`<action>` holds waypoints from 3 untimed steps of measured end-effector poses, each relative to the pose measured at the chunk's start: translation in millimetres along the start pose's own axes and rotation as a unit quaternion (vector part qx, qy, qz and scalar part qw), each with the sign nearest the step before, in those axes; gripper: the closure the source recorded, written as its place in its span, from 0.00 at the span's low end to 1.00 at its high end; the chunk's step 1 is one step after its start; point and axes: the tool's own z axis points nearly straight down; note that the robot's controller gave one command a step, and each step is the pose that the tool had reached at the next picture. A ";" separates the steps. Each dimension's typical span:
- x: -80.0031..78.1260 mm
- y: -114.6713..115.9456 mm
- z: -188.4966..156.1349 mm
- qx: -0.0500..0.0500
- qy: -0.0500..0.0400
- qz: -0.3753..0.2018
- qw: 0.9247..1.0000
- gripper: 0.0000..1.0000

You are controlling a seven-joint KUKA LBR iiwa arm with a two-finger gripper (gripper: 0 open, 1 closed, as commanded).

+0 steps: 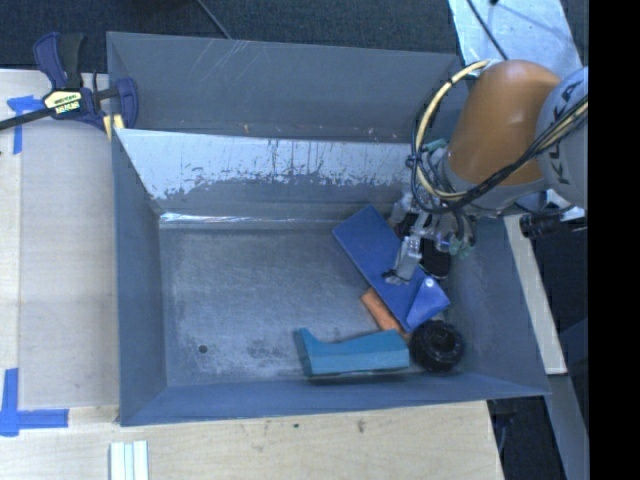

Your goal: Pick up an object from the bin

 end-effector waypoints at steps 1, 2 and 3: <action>21.0 6.6 -4.4 -0.001 -0.001 0.094 0.996 0.00; 18.3 3.4 63.0 -0.002 -0.005 0.112 0.994 0.00; 23.2 3.7 82.8 -0.002 0.001 0.212 0.977 1.00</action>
Offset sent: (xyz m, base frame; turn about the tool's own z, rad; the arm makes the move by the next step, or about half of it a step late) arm -0.0195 0.0073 -0.0843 0.2348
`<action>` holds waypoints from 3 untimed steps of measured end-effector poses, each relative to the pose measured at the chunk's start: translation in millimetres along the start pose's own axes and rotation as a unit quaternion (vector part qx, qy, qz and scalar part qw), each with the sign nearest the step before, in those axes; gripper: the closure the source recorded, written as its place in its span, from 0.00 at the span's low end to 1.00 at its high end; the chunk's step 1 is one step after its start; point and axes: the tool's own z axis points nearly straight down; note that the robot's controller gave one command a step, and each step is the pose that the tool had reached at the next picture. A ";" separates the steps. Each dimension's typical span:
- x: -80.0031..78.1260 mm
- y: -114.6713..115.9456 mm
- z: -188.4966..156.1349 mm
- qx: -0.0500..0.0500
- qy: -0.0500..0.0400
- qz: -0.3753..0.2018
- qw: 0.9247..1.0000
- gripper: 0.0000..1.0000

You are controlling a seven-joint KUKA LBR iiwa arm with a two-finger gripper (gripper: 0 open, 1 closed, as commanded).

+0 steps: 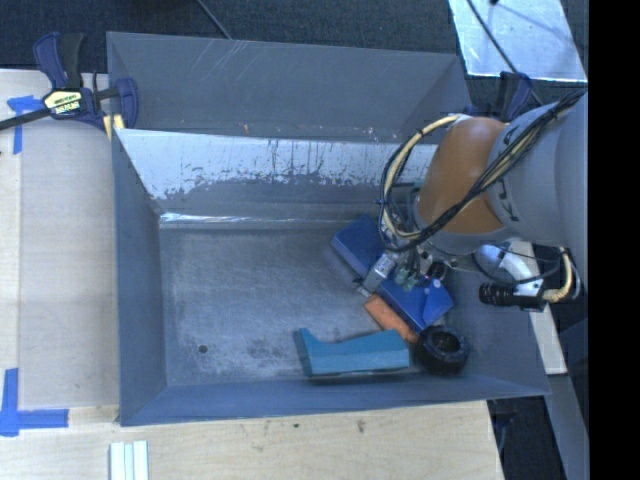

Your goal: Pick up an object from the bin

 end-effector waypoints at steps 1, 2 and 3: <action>0.0 0.0 0.0 0.000 0.000 0.000 1.000 1.00; 0.1 0.1 -0.5 0.000 0.000 -0.001 1.000 1.00; 1.1 -0.5 -5.3 0.001 0.001 -0.001 1.000 1.00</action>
Offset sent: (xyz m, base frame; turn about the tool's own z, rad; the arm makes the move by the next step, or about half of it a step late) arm 0.0000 -0.0001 0.0033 0.0000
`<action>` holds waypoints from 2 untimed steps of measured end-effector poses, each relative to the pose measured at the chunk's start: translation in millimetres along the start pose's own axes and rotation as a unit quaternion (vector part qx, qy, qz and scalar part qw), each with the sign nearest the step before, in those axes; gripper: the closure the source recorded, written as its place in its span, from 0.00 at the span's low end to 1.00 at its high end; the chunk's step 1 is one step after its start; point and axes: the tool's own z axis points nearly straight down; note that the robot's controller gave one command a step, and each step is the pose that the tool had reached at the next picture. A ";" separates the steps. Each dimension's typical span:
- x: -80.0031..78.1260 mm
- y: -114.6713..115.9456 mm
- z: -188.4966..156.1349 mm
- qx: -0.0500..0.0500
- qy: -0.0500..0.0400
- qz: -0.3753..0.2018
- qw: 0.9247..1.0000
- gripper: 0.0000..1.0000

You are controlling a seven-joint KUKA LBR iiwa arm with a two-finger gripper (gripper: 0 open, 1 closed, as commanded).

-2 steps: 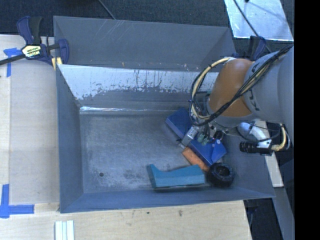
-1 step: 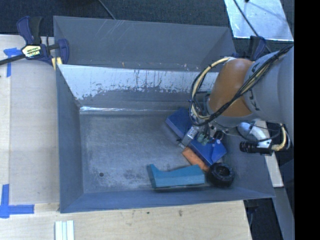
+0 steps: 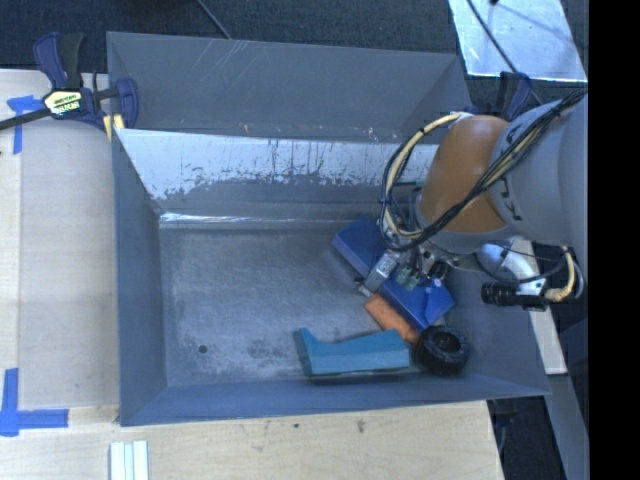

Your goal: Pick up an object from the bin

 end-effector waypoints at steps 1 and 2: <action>0.2 -0.8 -17.5 0.001 0.000 0.000 1.000 1.00; -1.5 -0.6 -31.0 0.000 -0.002 0.000 1.000 1.00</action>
Offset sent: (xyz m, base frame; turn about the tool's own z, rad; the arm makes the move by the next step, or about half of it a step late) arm -0.0002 -0.0001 0.0174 0.0000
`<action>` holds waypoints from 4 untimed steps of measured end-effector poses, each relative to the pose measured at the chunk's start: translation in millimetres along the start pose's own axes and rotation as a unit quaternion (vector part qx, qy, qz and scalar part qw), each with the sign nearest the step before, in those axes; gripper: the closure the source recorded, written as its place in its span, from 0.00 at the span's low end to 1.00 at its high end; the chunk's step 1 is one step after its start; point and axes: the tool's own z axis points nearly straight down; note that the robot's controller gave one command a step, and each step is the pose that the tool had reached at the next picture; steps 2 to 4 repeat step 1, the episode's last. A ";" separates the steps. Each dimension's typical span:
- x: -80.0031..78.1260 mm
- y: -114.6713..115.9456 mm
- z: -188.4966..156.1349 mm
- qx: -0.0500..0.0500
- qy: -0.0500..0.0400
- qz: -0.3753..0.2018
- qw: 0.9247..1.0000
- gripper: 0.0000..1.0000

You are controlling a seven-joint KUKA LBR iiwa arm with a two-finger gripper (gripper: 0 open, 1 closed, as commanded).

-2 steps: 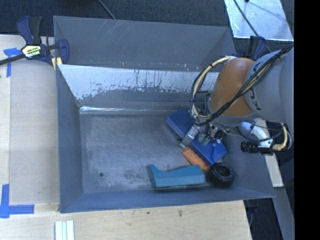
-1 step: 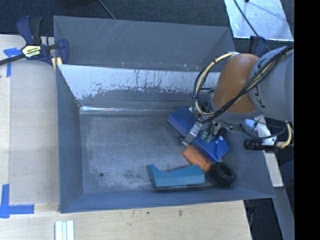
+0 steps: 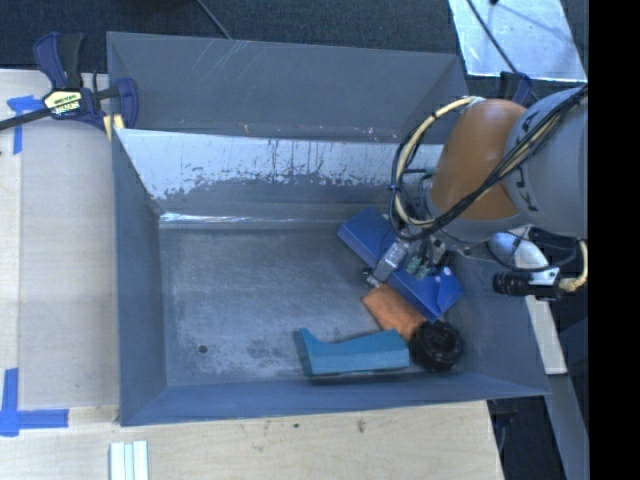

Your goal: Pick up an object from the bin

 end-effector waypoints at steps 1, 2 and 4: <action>-0.5 -0.1 -10.9 0.000 -0.001 0.000 1.000 1.00; -0.5 -0.1 -10.9 0.000 -0.001 0.000 1.000 1.00; -0.5 -0.1 -10.9 0.000 -0.001 0.000 1.000 1.00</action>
Offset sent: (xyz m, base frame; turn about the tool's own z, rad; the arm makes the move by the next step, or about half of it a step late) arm -0.0001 -0.0001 0.0407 0.0000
